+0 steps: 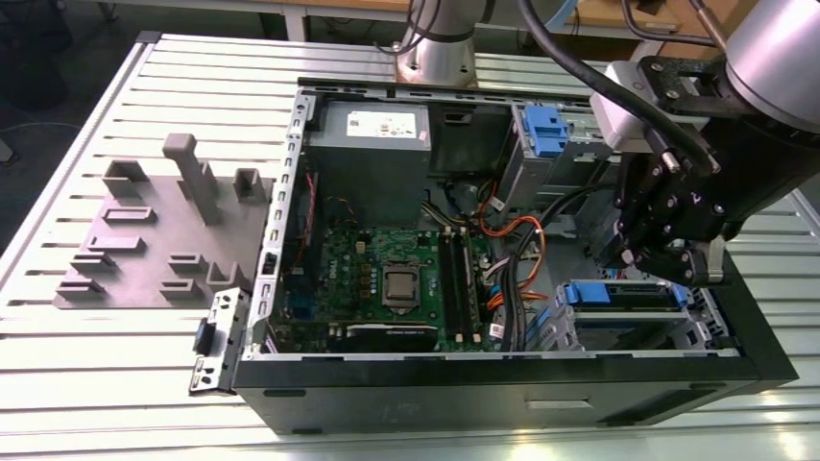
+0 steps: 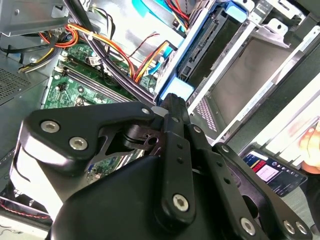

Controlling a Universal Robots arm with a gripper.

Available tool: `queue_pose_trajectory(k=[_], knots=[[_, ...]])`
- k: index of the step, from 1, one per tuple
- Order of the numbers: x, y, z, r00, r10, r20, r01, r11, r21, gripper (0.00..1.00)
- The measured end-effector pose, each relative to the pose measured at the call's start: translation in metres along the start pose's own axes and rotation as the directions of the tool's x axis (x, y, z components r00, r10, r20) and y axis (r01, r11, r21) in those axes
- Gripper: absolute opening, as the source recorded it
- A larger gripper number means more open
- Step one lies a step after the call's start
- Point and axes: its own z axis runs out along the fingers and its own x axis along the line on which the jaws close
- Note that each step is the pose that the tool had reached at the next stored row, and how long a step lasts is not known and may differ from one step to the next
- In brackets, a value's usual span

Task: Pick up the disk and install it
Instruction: 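Insert the first disk wire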

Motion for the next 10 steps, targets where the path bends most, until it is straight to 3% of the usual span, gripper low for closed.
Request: queue_pose_trajectory(k=[10], knots=[[0.0, -0.0019, 0.0, 1.0, 0.0, 0.0, 0.0, 1.0, 0.0001, 0.11]])
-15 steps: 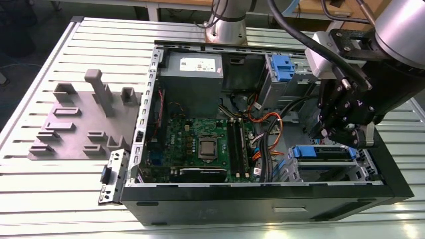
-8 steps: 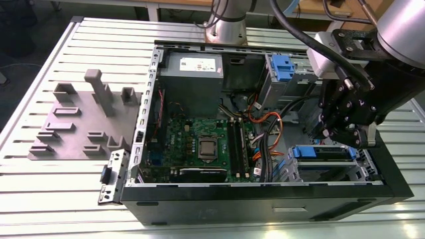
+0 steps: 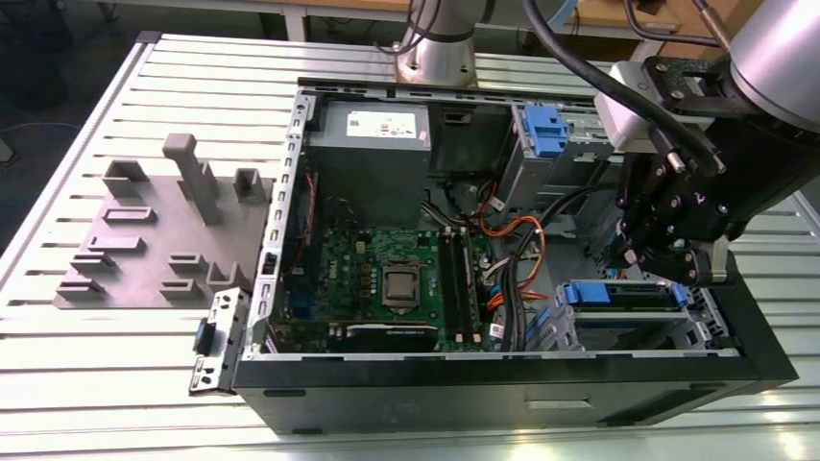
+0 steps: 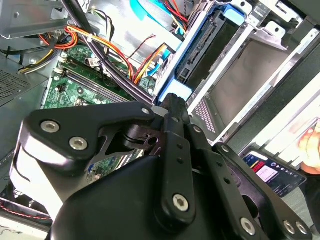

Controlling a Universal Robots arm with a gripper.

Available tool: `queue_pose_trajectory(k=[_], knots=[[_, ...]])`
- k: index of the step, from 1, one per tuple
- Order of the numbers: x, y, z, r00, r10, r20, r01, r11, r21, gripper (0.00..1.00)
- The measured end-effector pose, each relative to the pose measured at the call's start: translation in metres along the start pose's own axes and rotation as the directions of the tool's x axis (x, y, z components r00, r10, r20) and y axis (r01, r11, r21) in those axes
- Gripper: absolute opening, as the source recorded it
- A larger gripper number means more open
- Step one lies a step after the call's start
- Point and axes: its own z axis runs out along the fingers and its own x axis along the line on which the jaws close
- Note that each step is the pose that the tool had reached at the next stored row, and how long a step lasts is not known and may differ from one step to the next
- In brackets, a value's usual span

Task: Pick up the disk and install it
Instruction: 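Insert the first disk wire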

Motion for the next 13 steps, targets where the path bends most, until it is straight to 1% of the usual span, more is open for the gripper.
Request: queue_pose_trajectory(k=[3, 9, 13], knots=[[-0.0001, -0.0012, 0.0, 1.0, 0.0, 0.0, 0.0, 1.0, -0.0002, 0.11], [-0.0004, -0.0057, 0.0, 1.0, 0.0, 0.0, 0.0, 1.0, -0.0001, 0.11], [-0.0031, -0.007, 0.0002, 1.0, 0.0, 0.0001, 0.0, 1.0, -0.0001, 0.11]])
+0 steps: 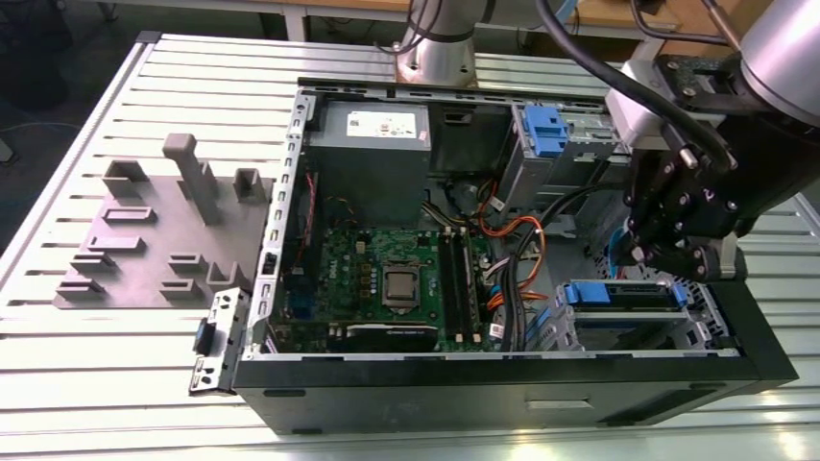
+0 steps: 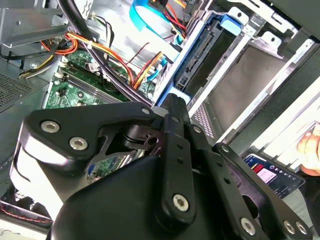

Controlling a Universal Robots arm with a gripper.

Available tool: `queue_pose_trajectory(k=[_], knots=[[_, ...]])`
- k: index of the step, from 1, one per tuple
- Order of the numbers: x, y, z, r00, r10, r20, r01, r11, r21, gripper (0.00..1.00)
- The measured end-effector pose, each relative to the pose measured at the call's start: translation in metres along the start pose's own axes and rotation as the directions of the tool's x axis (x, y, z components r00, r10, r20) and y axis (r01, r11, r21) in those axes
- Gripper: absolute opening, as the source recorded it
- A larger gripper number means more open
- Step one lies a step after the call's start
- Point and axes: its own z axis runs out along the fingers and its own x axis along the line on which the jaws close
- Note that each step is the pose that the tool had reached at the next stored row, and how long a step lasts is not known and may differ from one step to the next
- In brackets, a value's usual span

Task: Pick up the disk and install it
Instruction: 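Insert the first disk wire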

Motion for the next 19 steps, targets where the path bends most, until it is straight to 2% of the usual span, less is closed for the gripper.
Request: queue_pose_trajectory(k=[4, 19], knots=[[-0.0035, -0.0022, 0.0002, 1.0, 0.0, 0.0, 0.0, 1.0, -0.0002, 0.11], [-0.0146, -0.0253, 0.0007, 1.0, 0.001, -0.0003, -0.001, 0.9999, -0.0112, 0.11]])
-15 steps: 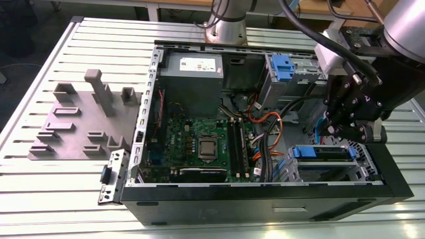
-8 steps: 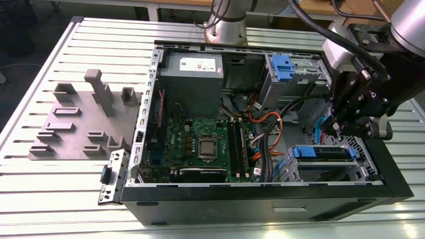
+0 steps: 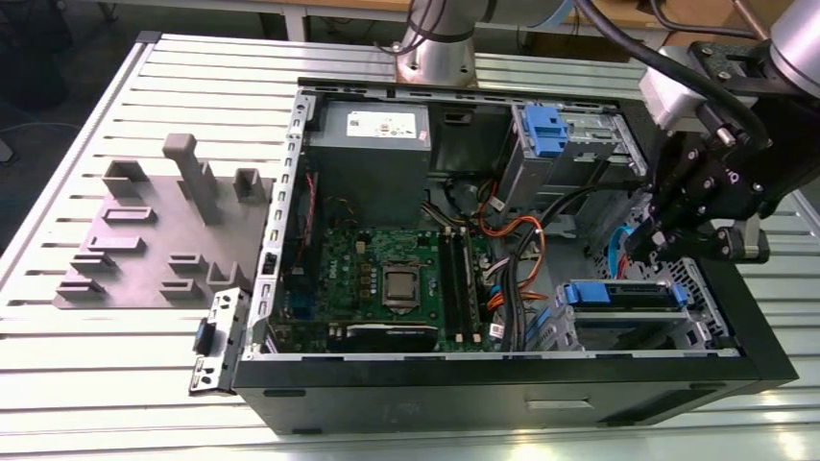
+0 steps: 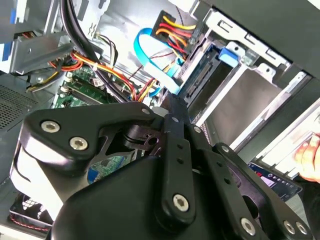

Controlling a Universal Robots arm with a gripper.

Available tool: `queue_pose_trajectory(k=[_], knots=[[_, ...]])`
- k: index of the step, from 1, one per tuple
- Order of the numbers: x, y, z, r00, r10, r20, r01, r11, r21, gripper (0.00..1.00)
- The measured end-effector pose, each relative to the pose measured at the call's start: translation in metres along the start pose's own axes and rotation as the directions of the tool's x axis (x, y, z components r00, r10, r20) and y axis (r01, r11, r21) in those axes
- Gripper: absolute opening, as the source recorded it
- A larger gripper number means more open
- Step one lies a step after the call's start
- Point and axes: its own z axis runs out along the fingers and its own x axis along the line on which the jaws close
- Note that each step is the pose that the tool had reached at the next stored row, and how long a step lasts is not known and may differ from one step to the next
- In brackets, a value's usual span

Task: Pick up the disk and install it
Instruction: 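Insert the first disk wire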

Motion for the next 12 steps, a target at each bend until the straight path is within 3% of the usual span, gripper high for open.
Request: queue_pose_trajectory(k=[12], knots=[[-0.0003, -0.002, 0.0, 1.0, 0.0, 0.0, 0.0, 1.0, -0.0003, 0.11]])
